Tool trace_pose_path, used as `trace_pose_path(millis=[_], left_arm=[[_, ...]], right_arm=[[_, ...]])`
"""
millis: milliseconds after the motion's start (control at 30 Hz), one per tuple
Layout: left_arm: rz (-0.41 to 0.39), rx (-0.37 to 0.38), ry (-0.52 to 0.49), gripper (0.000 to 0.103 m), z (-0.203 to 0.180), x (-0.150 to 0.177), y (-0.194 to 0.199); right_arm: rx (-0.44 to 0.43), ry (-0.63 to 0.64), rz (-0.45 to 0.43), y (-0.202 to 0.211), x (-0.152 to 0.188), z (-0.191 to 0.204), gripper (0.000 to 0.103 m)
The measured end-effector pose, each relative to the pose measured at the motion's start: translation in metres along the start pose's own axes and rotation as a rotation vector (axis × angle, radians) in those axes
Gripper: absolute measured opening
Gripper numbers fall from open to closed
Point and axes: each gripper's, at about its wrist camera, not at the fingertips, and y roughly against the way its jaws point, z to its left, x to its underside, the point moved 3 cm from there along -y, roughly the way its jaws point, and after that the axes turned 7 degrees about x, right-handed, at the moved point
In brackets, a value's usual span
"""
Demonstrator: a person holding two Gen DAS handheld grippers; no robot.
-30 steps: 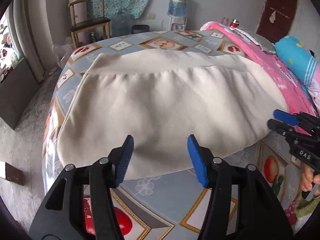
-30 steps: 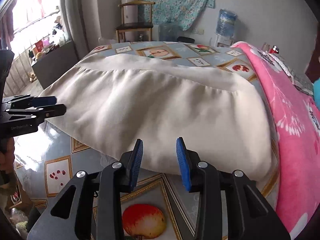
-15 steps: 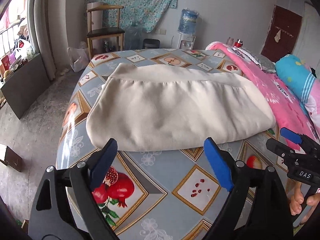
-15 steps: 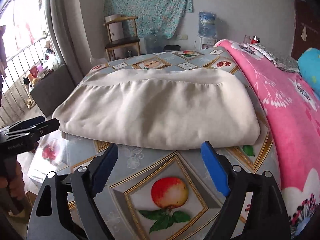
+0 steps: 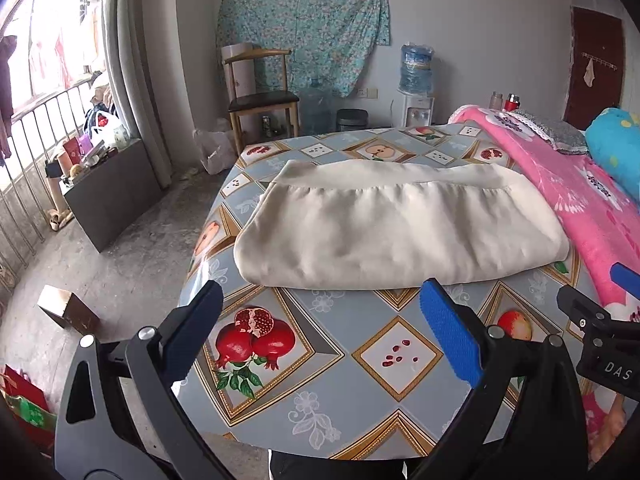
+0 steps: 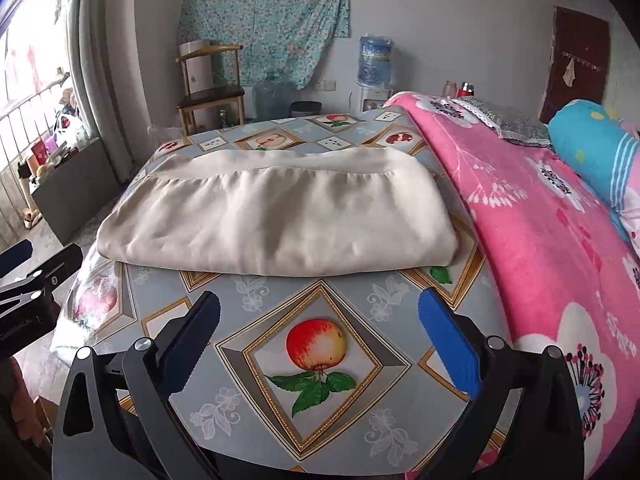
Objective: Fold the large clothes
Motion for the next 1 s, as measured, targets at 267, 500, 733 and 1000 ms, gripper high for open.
trace_pose_path(millis=[267,500,733,1000], left_arm=[[0.067,0.017,-0.015,0.095,-0.017,-0.006,-0.008],[0.103,0.027,-0.039,0.095,-0.04,-0.004,-0.015],[0.144,0.027,-0.019,0.095,-0.045,-0.001,-0.026],[0.143,0.015,-0.05,0.095,-0.051,0.001,-0.03]], right_arm=[[0.087,0.014,-0.039,0.009,0.001,-0.017,0.097],[0.041,-0.053,0.002,0.002,-0.001,-0.032,0.097],[-0.008,-0.078,0.068,-0.014,0.001,-0.033,0.097],[-0.015,-0.059,0.075,-0.018,-0.002,-0.029,0.097]])
